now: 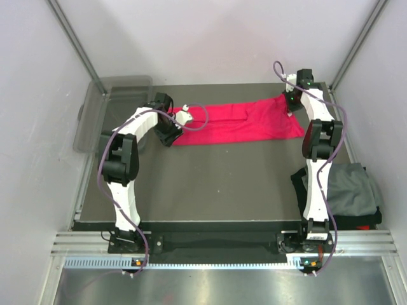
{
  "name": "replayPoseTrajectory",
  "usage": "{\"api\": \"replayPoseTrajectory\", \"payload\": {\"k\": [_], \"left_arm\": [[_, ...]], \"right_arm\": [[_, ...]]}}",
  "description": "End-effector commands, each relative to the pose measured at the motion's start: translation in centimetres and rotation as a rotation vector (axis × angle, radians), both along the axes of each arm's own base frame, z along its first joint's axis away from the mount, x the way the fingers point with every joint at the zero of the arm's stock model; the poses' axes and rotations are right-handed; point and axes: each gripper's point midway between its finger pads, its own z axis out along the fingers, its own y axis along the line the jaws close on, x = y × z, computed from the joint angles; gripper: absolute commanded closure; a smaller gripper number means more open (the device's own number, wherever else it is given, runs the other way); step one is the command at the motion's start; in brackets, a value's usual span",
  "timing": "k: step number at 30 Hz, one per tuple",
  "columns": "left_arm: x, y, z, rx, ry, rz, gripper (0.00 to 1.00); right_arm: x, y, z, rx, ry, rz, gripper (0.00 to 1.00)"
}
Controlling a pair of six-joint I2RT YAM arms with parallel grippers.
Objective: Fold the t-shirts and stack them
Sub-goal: Fold the tshirt
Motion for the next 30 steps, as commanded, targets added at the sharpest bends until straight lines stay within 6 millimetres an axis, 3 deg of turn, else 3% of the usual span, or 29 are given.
{"api": "replayPoseTrajectory", "payload": {"k": [1,11,12,15,16,21,26,30], "left_arm": [[0.6,-0.8,0.3,-0.012,-0.001,-0.04,0.42],[1.6,-0.4,-2.6,0.027,0.025,-0.023,0.43],[1.5,-0.4,-2.8,0.029,0.031,-0.019,0.5],[0.9,-0.5,-2.9,0.026,0.057,-0.024,0.82],[0.0,-0.5,-2.8,0.029,0.09,-0.028,1.0],[-5.0,-3.2,0.0,0.029,0.127,-0.117,1.0],[-13.5,-6.8,1.3,0.054,0.238,-0.231,1.0],[-19.2,-8.6,1.1,0.088,0.319,-0.302,1.0]], "right_arm": [[1.1,0.0,0.4,-0.026,-0.045,0.004,0.92],[0.8,0.3,0.4,-0.009,-0.04,0.006,0.92],[0.8,0.3,0.5,-0.007,-0.039,0.007,0.92],[0.8,0.3,0.7,-0.012,-0.045,0.005,0.92],[0.9,0.2,0.8,-0.017,-0.049,0.001,0.95],[1.3,0.2,1.3,-0.025,-0.073,0.012,0.94],[1.6,1.2,1.6,-0.037,-0.096,0.054,0.93],[2.3,1.9,1.6,-0.072,-0.12,0.082,0.93]]}}
